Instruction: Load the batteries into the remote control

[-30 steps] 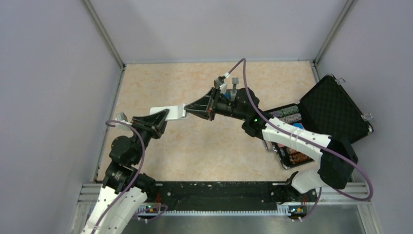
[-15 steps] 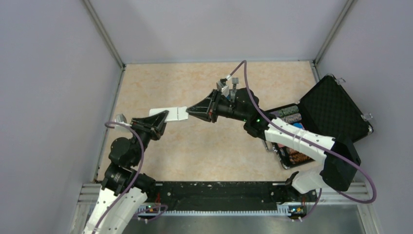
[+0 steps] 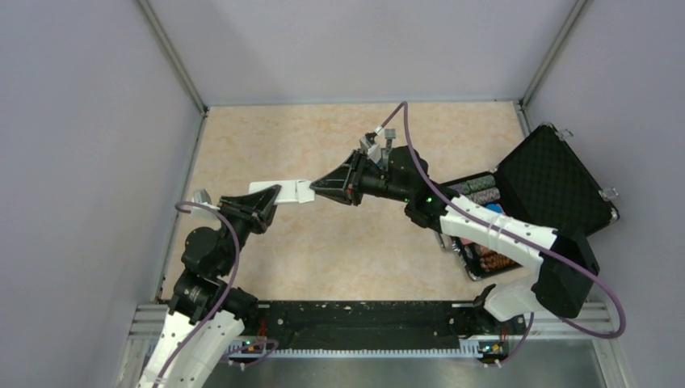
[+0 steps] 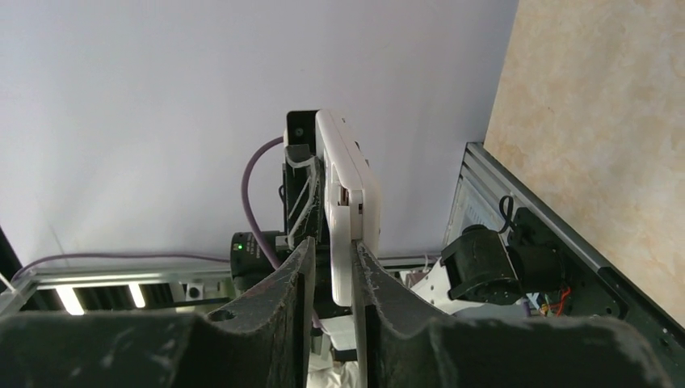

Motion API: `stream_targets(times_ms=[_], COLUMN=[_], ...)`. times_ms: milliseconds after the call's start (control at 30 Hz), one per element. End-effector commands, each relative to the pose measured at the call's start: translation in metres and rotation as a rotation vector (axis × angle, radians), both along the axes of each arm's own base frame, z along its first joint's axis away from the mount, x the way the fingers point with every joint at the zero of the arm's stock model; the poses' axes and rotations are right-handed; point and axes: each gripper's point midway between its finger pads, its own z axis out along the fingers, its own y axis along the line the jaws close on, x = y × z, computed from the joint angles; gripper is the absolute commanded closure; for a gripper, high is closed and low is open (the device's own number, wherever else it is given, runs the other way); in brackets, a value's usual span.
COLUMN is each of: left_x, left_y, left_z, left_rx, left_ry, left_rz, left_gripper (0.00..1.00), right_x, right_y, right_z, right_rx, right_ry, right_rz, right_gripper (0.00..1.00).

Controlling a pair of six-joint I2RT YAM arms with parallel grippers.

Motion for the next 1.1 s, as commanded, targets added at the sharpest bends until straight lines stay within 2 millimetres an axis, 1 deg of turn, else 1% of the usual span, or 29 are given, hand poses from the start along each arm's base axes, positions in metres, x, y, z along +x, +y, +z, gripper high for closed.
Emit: stream_targets(times_ms=[0,100,400,567,800,1067], left_x=[-0.0087,-0.0089,-0.0075,-0.0073,-0.0048,-0.0035], left_y=[0.0003,0.0007,0.0002,0.0004,-0.0023,-0.0030], left_z=[0.0398,0.0408,0.0412,0.0412,0.0394,0.0394], left_rx=[-0.059,-0.058,-0.057,-0.056,-0.056,-0.054], left_ry=[-0.118,-0.119,-0.112,-0.112,-0.109,-0.107], left_rz=[-0.018,-0.017,-0.017,-0.015,-0.024,-0.025], left_gripper=[1.00,1.00,1.00,1.00,1.00,1.00], right_x=[-0.0031,-0.0020,0.0005,0.0016,0.0004,-0.0003], right_y=[-0.0028,-0.0027,-0.0029,-0.0029,0.0034,0.0045], right_z=[0.0135,0.0107,0.0082,0.0114,0.0155,0.0114], right_rx=[-0.025,-0.061,-0.123,-0.124,-0.100,-0.109], right_ry=[-0.043,-0.052,-0.071,-0.088,-0.091,-0.097], right_rz=[0.004,0.006,0.004,0.001,0.029,0.040], right_gripper=[0.76,0.73,0.73,0.72,0.69,0.64])
